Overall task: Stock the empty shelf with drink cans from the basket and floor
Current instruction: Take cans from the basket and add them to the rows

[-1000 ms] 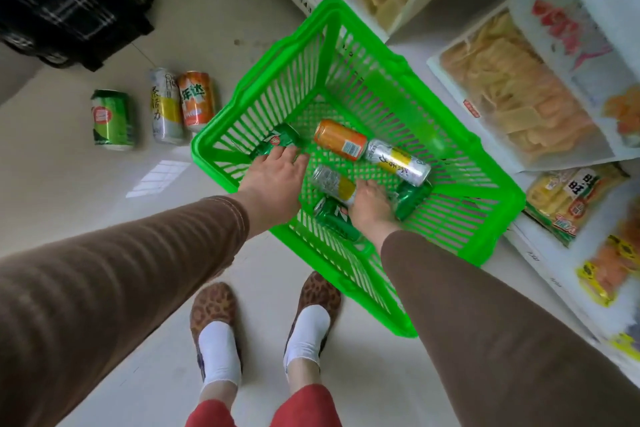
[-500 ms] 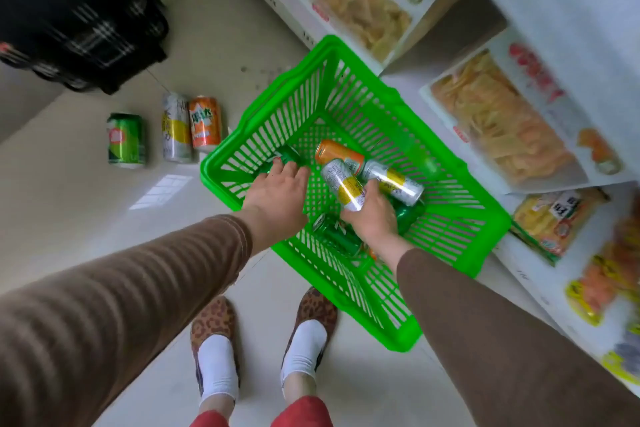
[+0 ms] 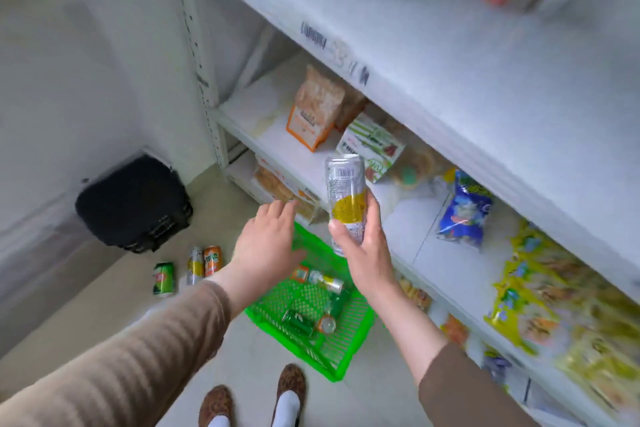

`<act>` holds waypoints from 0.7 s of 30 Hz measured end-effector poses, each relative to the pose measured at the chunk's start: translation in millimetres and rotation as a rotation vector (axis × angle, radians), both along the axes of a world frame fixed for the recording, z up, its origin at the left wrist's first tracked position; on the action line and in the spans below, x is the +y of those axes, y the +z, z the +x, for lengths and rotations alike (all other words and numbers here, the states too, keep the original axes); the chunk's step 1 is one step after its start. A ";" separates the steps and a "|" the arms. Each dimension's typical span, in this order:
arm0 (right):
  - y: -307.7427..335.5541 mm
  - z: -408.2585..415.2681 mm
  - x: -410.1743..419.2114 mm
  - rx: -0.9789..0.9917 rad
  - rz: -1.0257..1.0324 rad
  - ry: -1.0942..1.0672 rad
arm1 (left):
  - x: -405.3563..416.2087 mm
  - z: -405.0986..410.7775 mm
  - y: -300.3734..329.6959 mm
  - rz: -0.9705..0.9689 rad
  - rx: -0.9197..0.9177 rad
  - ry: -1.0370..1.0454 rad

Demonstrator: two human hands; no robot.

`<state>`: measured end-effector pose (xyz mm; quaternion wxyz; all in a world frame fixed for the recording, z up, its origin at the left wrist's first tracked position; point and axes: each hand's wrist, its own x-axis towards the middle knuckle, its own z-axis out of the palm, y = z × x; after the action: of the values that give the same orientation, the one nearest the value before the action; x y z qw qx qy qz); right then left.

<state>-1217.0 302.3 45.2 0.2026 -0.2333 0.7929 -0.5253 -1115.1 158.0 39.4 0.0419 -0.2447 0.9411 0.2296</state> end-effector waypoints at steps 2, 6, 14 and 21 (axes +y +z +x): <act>58.9 -0.4 1.4 0.018 -0.072 -0.022 | -2.3 -4.6 59.3 -0.038 0.099 -0.033; 150.7 -4.9 11.7 0.099 -0.207 -0.107 | 1.8 -20.1 154.7 -0.124 0.261 -0.121; 233.2 -47.8 45.9 0.196 -0.232 -0.217 | 27.7 -74.3 243.4 -0.231 0.402 -0.222; 272.1 -128.3 74.2 0.358 0.245 -0.301 | 32.2 -131.1 253.4 -0.276 0.325 -0.247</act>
<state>-1345.3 376.6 317.3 0.0055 -0.1757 0.8995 -0.4000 -1246.2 190.2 292.8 -0.1161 -0.0911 0.9807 0.1284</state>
